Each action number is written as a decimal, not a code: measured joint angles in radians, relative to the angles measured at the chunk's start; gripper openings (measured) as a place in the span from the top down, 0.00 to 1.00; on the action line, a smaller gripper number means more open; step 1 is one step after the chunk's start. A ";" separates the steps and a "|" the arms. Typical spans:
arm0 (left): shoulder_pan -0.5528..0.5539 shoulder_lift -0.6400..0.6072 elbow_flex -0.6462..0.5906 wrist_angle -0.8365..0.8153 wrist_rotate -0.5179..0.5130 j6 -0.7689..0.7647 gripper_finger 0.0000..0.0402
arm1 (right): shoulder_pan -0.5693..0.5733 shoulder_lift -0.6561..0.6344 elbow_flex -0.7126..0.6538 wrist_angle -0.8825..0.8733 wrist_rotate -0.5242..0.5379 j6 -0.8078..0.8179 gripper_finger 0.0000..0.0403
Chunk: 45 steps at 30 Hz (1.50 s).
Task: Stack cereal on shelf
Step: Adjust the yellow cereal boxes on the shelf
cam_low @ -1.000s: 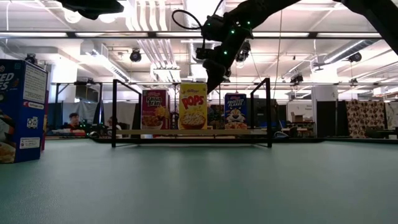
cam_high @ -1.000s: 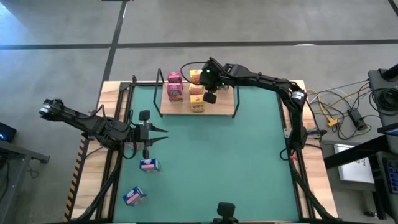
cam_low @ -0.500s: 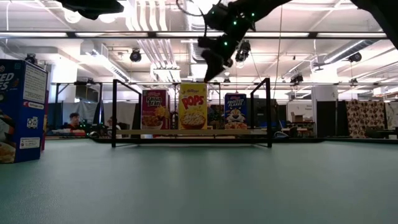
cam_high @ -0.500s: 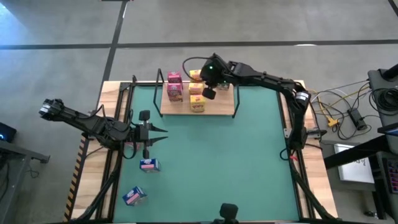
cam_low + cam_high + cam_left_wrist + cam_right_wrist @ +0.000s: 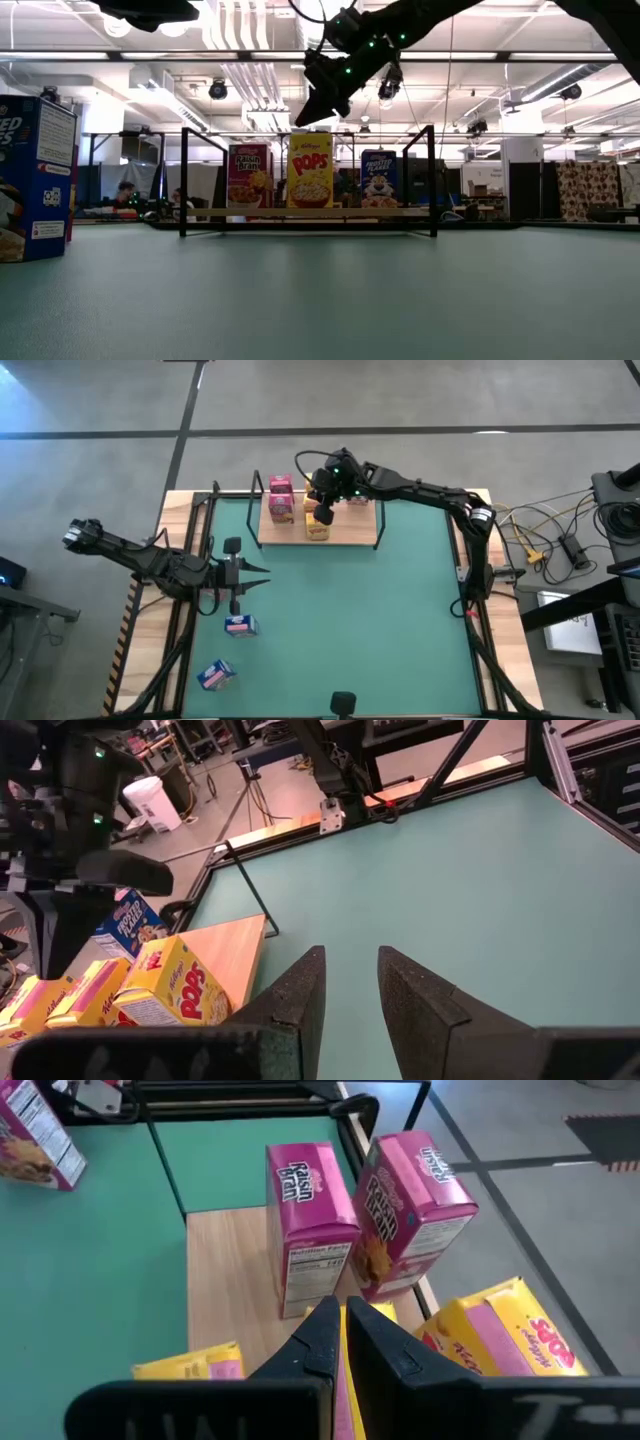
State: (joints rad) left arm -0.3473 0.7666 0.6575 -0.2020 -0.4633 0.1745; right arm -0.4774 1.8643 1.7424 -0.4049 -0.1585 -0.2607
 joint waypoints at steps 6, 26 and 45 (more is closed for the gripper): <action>0.000 0.000 0.000 0.000 0.000 0.000 0.81 | 0.002 0.004 -0.048 0.029 -0.001 -0.001 0.97; 0.000 0.000 0.000 0.000 0.000 0.000 0.81 | 0.000 0.002 -0.096 0.036 0.002 -0.098 0.97; 0.000 0.000 0.000 0.000 0.000 0.000 0.81 | -0.001 -0.009 -0.095 -0.010 0.002 -0.210 0.97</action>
State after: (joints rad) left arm -0.3473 0.7666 0.6575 -0.2020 -0.4633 0.1745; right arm -0.4782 1.8549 1.6478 -0.4152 -0.1564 -0.4707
